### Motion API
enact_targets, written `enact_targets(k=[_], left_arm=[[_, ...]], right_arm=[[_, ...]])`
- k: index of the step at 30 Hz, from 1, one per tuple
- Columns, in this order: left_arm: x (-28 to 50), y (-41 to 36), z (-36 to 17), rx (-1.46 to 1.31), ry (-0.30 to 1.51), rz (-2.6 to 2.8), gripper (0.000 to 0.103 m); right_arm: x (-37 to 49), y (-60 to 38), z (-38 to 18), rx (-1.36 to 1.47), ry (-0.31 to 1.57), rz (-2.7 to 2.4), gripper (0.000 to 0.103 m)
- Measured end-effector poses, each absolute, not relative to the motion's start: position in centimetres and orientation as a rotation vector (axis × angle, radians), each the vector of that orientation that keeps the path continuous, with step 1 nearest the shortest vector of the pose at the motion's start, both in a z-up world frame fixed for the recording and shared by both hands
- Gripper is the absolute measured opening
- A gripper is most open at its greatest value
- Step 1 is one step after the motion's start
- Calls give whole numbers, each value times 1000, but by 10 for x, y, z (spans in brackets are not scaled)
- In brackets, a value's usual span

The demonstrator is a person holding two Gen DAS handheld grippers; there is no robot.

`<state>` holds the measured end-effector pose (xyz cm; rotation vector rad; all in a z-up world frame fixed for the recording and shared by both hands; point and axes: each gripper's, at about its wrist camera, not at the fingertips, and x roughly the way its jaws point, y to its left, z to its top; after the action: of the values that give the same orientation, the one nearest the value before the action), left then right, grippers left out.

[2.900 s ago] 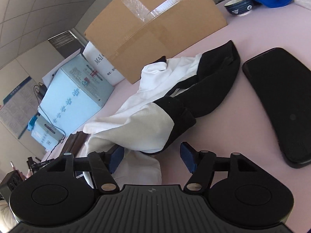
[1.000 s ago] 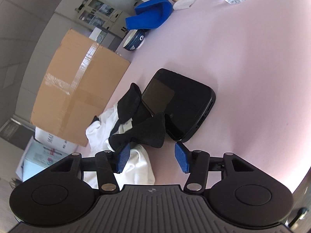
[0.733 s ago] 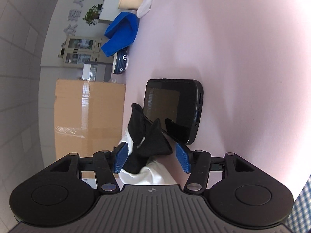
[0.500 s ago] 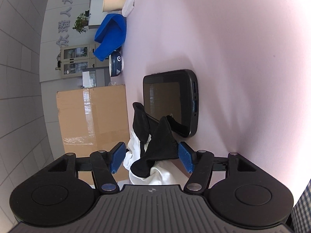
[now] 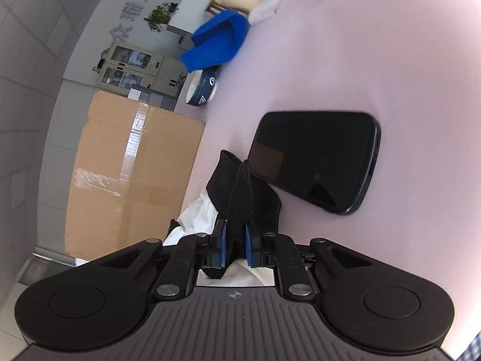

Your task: Fold clothes

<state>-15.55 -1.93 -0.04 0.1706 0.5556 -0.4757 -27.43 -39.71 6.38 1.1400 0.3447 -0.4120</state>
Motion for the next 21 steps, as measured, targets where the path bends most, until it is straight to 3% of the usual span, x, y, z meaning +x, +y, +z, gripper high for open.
enact_targets(k=[17,21], left_arm=[[-156,-21,-2,185,551,-472,64],[-156,-21,-2,187,550,-472,64]], right_arm=[[-224,-335,98,56,480,-529,9],[-220,-326,92,-75,500,-546,9]])
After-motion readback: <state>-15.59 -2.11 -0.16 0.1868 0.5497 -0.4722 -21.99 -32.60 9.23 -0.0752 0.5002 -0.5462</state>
